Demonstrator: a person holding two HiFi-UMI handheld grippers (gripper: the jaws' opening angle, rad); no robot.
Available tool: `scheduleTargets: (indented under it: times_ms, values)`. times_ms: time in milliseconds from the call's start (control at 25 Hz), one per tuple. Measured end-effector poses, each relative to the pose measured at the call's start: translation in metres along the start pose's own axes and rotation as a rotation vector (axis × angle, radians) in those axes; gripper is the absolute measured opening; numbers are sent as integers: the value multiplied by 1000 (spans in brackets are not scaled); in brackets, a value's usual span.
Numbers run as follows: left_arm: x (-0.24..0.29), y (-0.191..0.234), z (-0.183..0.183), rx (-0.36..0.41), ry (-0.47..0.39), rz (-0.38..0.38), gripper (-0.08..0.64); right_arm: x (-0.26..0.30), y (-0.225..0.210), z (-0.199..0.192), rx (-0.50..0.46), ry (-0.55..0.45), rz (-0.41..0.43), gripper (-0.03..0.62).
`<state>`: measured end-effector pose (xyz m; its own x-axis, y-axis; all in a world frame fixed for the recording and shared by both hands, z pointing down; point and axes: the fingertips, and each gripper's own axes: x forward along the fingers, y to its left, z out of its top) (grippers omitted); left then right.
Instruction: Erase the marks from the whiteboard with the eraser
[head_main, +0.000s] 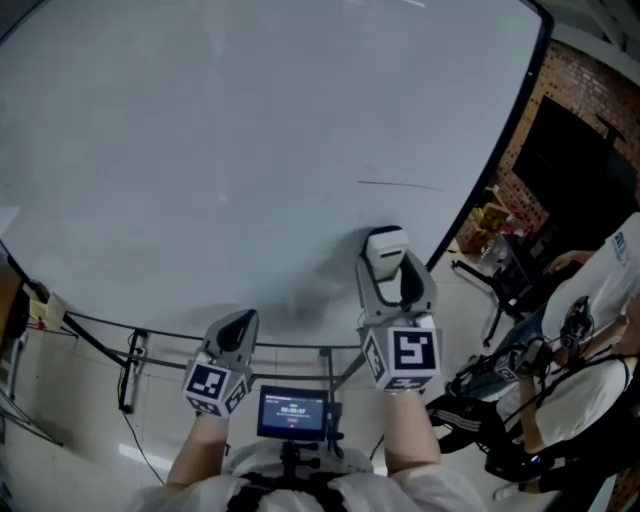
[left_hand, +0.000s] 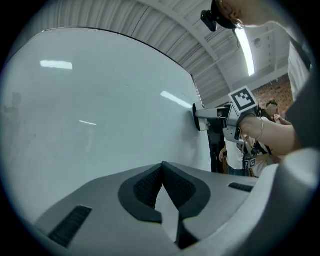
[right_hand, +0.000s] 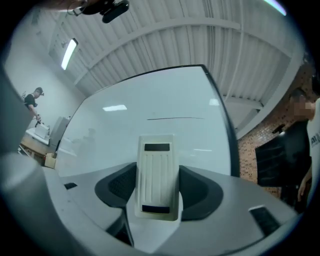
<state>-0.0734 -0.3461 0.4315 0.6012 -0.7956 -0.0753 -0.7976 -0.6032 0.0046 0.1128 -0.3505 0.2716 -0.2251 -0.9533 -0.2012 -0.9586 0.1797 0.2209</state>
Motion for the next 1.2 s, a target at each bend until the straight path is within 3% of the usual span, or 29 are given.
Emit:
scheduleTargets:
  times_ms: [280,520,800,1200]
  values:
    - [-12,15,-2,-6,6,34,6,27,68,8,-72,26,41,258]
    - [-10,22,-3,-11,8,40,6,32,64,5,-105,14,34,259]
    - [-1,18,-5,-17,10,19,6,20,14,-5,-54,20,-49,259]
    - [9,0,-5,-12,10,-20,6,-14,-87,-29,49,83,-246,259]
